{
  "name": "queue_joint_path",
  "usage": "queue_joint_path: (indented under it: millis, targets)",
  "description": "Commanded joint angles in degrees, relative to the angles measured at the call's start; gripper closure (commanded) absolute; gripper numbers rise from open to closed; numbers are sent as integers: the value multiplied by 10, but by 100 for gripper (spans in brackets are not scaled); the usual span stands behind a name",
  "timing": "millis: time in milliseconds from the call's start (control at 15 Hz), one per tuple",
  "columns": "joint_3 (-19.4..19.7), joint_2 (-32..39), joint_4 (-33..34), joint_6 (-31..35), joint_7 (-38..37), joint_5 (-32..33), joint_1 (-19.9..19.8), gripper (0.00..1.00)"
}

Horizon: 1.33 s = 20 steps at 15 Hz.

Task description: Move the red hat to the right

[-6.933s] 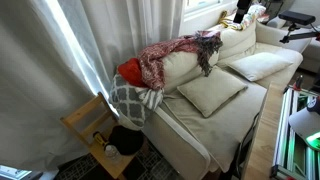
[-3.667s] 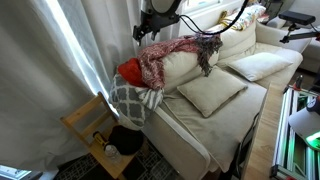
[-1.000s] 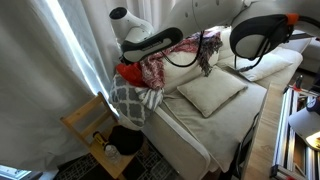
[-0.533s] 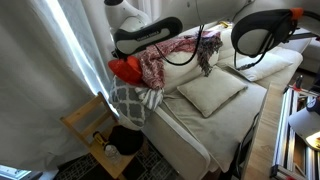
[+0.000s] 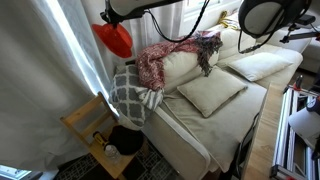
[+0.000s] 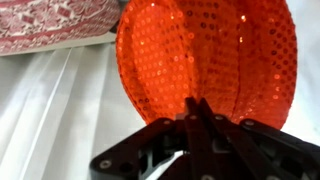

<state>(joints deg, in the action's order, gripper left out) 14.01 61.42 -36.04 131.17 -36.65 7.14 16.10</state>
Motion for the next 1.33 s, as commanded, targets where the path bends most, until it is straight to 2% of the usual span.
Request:
queue_joint_path:
  millis: [0,267,467,667,933,1267]
  targets:
    - [49,-25,-16,2,0,34,-26,99]
    - [109,-43,-34,-22,-2,56,-65,99]
    - [134,-49,-49,-50,6,52,-96,99]
    - [142,-52,-75,-67,20,42,-130,99]
    - [138,-41,-106,-38,26,31,-181,99]
    - [149,-13,-121,7,11,42,-224,99]
